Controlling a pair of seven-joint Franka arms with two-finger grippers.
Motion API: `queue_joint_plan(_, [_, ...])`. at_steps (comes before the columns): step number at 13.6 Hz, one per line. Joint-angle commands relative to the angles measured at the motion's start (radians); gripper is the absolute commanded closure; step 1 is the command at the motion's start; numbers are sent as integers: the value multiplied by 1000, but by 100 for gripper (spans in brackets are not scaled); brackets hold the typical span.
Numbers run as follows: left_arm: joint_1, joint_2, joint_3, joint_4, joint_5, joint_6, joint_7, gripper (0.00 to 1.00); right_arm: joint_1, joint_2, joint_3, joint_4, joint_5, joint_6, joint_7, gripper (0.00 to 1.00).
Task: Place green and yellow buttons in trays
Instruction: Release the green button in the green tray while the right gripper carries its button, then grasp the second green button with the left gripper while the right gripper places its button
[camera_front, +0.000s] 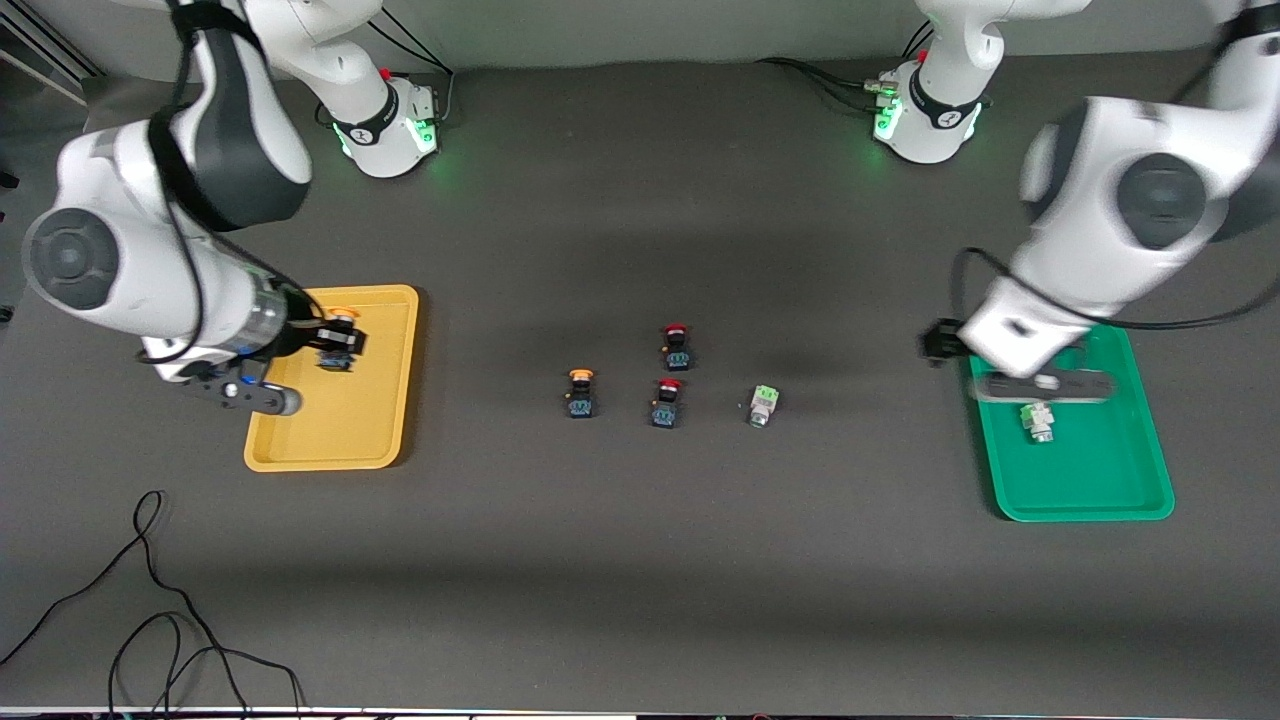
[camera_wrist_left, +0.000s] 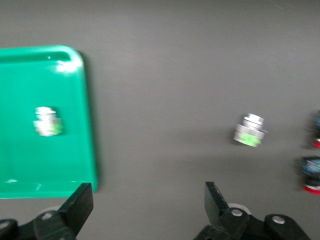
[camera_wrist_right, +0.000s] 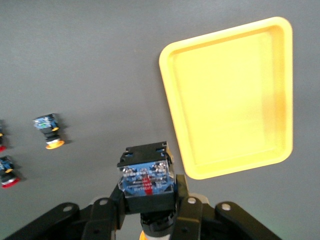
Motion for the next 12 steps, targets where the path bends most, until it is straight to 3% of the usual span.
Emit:
queue_joint_plan(1, [-143, 43, 21, 5, 10, 25, -66, 1, 10, -5, -72, -42, 1, 2, -142, 100])
queue_joint_plan(5, [-257, 148, 19, 3, 15, 110, -64, 1, 11, -1, -163, -156, 2, 105, -280, 100])
queue_joint_plan(9, [-276, 286, 21, -4, 16, 274, -60, 1, 14, 10, -171, -355, 4, 335, -303, 100])
queue_joint_plan(12, [-271, 365, 22, -13, 18, 355, -61, 1, 17, 74, -169, -433, 8, 467, -334, 100])
